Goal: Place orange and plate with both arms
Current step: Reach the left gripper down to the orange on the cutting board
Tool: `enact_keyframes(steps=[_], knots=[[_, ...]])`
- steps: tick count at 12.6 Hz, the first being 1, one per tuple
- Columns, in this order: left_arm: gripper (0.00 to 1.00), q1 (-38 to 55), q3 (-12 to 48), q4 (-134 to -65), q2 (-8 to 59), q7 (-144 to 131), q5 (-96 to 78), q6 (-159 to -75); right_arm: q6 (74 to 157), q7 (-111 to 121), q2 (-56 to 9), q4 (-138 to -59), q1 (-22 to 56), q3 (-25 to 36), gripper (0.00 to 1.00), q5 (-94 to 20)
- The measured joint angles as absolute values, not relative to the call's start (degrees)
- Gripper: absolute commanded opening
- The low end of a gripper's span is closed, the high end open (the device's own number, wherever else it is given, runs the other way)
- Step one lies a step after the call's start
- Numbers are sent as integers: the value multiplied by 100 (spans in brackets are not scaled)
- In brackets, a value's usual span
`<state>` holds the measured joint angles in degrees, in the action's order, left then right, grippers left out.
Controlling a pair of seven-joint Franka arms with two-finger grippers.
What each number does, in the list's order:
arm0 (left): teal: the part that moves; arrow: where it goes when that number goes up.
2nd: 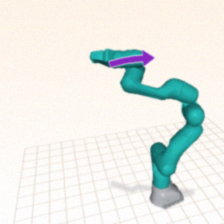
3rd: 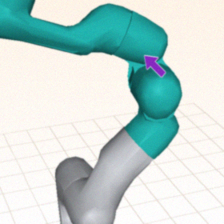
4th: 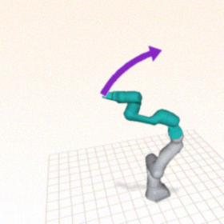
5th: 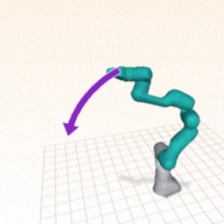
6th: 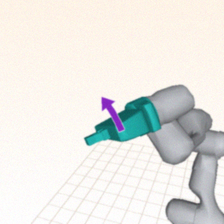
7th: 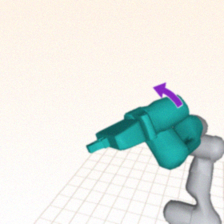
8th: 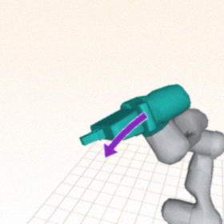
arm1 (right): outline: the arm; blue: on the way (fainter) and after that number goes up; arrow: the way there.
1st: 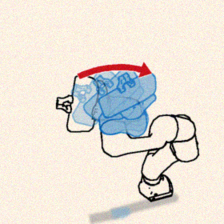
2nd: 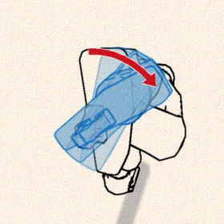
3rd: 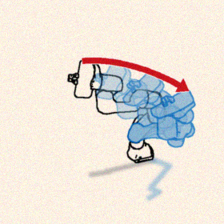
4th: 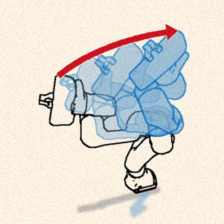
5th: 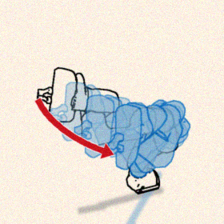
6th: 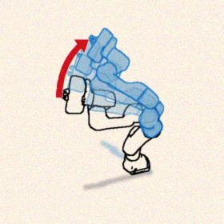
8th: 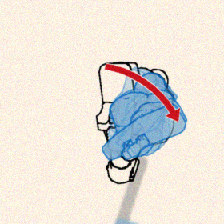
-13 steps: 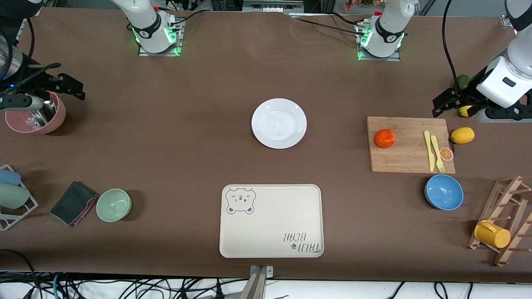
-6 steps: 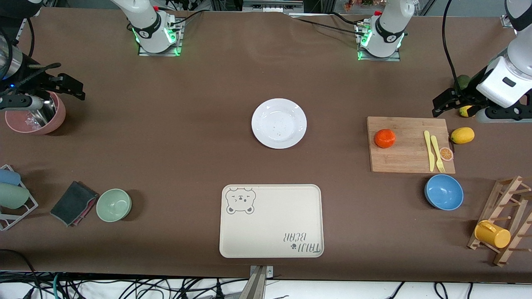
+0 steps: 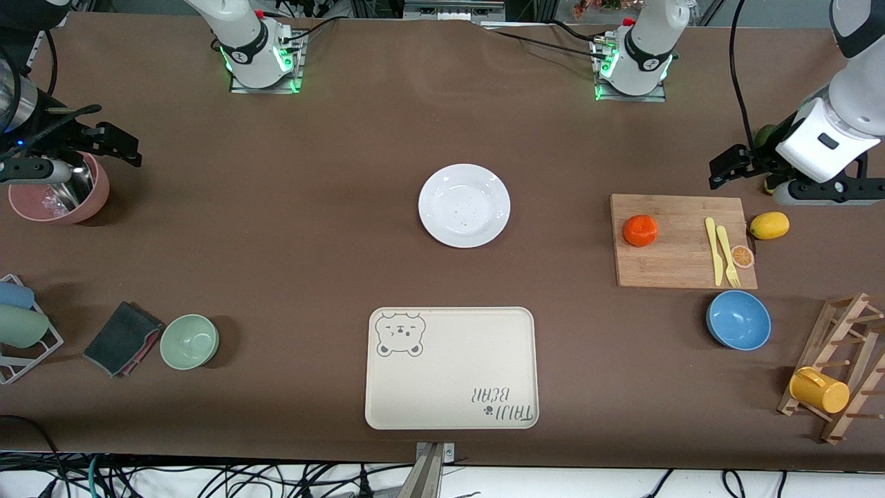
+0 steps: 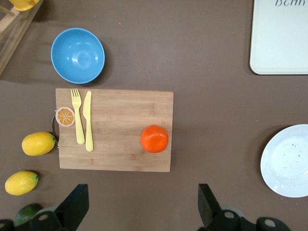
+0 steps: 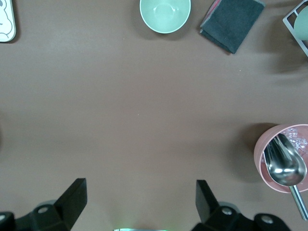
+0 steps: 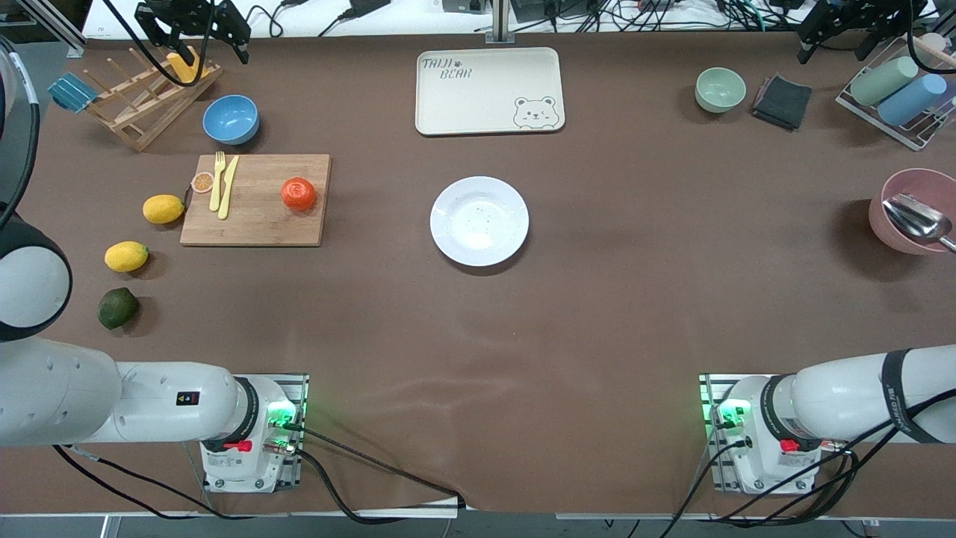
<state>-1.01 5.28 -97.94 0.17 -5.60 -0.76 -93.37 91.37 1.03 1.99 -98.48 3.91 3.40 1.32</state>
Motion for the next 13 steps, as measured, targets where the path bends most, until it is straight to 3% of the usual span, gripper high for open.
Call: enact_keyframes(steps=[5, 13], knots=[[100, -54, 704, -9802, 590, -560, 374, -9199, 9137, 103, 198, -9848, 392, 340, 100, 132], [100, 159, 817, -10151, 1780, -650, 823, -10185, 9137, 103, 195, -9850, 391, 340, 100, 132]])
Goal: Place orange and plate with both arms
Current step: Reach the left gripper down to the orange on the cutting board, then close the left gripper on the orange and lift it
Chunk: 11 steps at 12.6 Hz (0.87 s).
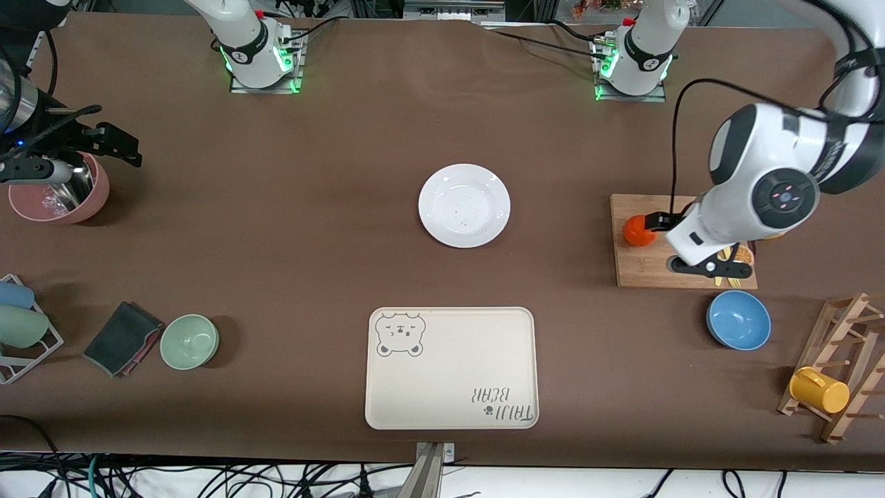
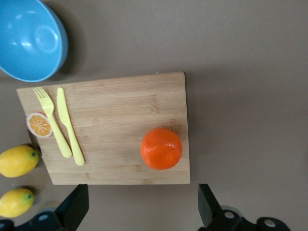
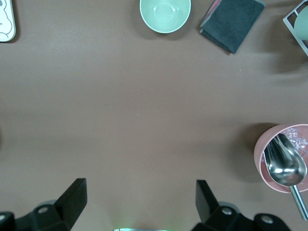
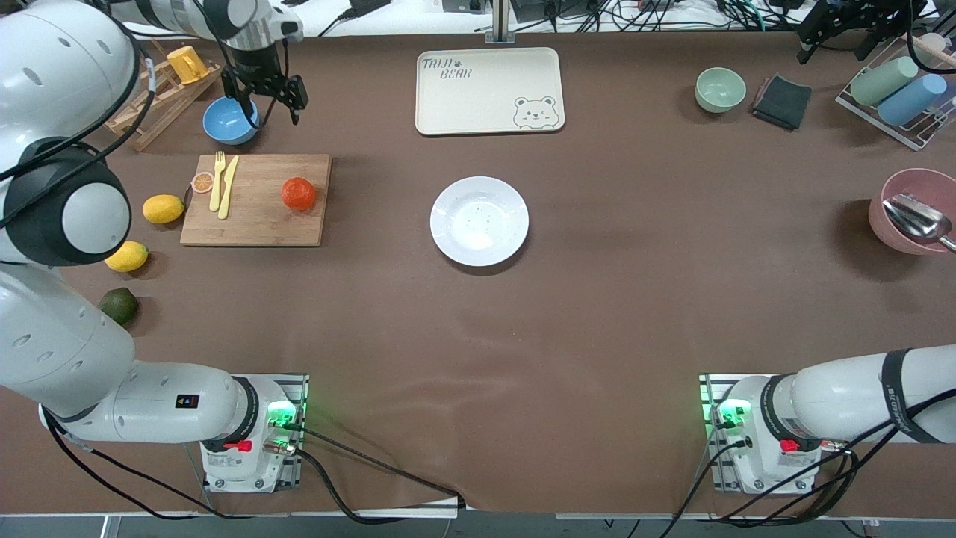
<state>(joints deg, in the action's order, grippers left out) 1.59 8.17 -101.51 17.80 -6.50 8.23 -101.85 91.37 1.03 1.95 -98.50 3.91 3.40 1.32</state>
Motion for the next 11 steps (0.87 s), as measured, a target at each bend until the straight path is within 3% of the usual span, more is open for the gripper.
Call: enact_keyframes(steps=[11], knots=[[100, 604, 915, -12140, 1937, -1909, 1843, -12253, 9137, 103, 195, -9849, 391, 340, 100, 132]])
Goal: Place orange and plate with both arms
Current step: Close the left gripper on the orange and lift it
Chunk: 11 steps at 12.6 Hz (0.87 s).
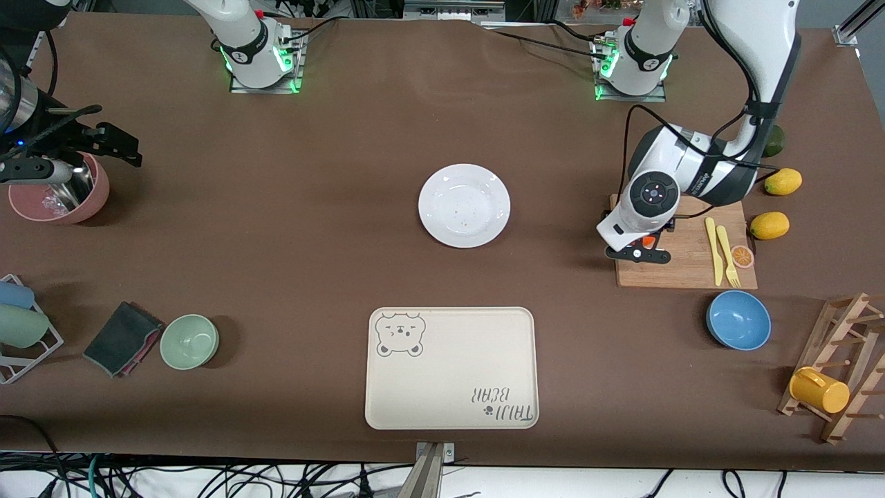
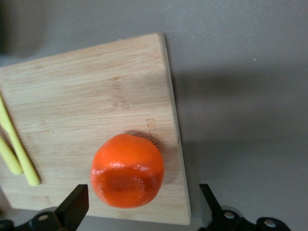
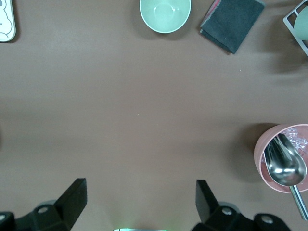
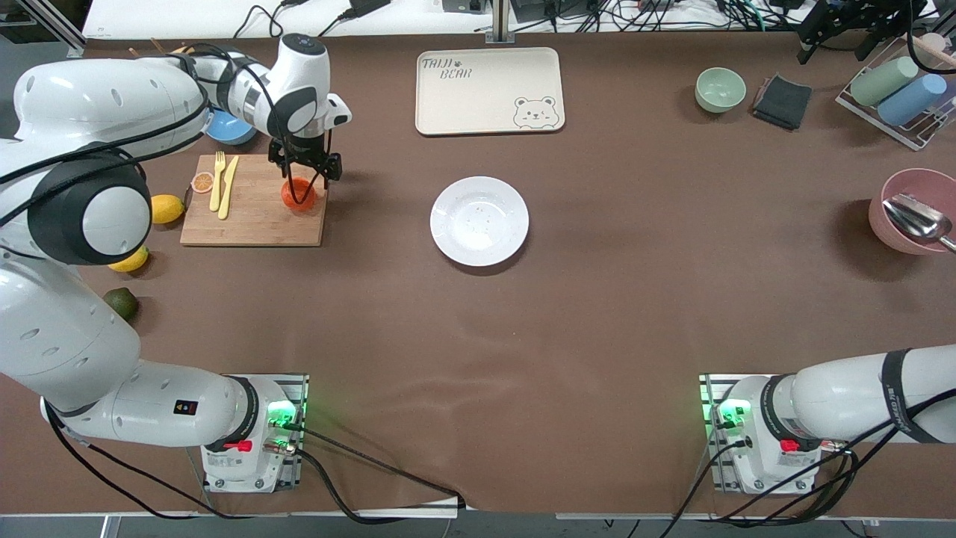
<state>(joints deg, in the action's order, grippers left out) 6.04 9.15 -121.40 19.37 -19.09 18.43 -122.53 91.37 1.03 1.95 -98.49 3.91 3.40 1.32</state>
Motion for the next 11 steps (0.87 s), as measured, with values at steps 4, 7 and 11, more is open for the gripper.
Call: enact_keyframes(steps=[4, 7, 11], knots=[[100, 476, 881, -12427, 1940, -1919, 2236, -12605, 9137, 103, 195, -9850, 392, 340, 100, 132], [100, 359, 880, -12458, 1971, -1919, 2319, -12641, 9137, 103, 195, -9850, 391, 340, 100, 132], [96, 300, 880, -12476, 2118, -1919, 2335, -12829, 9137, 103, 195, -9850, 391, 340, 100, 132]])
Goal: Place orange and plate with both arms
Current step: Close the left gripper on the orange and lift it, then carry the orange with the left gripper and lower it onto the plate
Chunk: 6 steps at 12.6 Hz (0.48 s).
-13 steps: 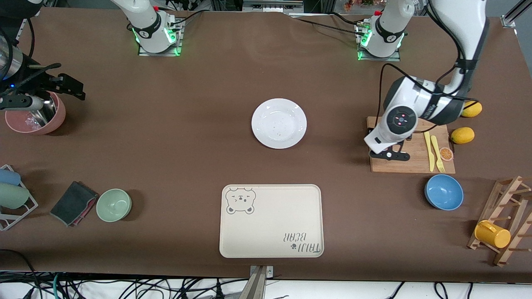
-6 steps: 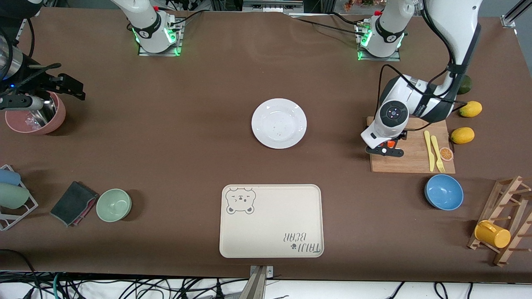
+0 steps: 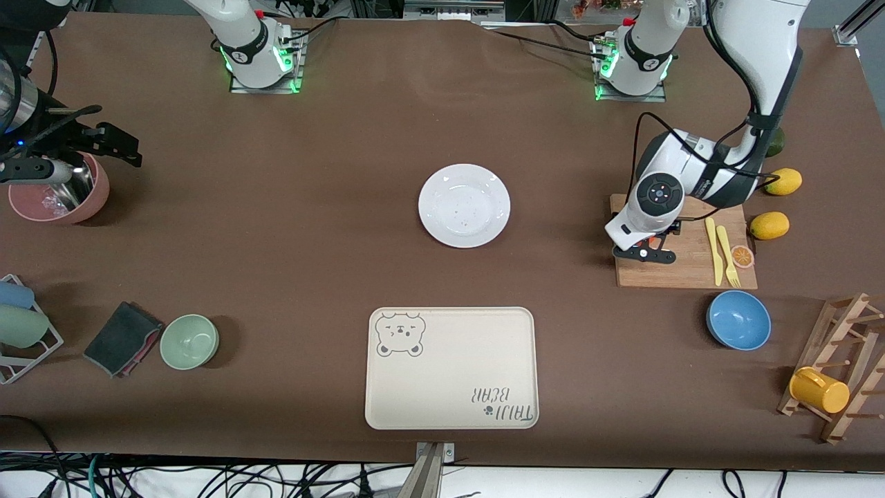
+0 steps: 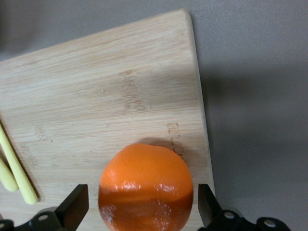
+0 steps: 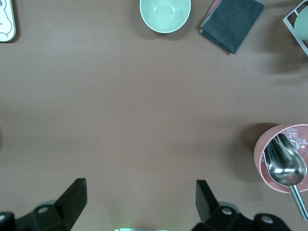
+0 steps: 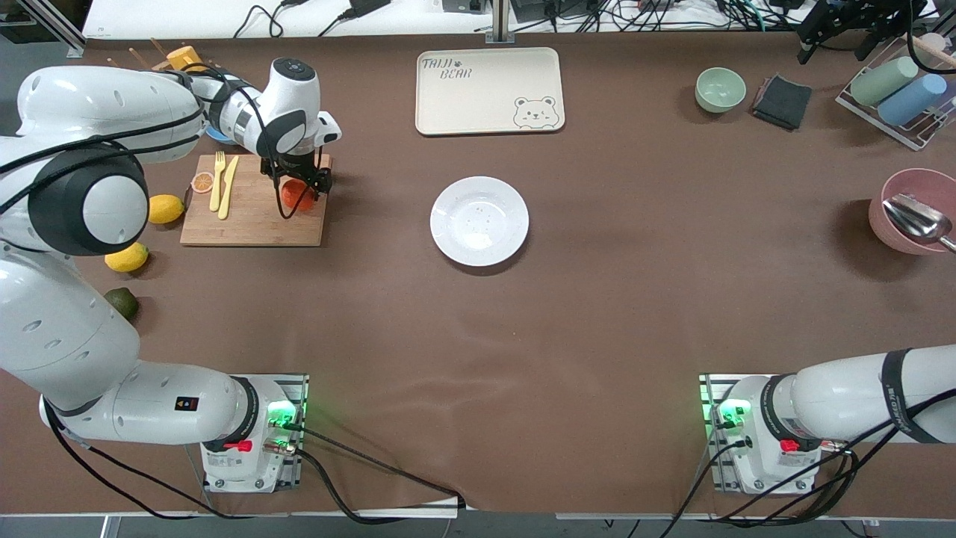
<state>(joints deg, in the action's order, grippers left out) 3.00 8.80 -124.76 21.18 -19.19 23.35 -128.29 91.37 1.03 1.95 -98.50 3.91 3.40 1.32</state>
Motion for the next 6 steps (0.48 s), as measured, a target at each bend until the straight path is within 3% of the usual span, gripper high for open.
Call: enact_keyframes(steps=[1, 2, 6], knots=[[49, 261, 880, -12487, 2150, -1919, 2335, -12902, 9137, 103, 195, -9850, 391, 340, 100, 132], [29, 230, 880, -12497, 2176, -1919, 2335, -12950, 9137, 103, 195, -9850, 391, 340, 100, 132], [21, 211, 921, -12450, 2148, -1920, 2335, -12956, 9137, 103, 195, -9849, 391, 340, 100, 132]])
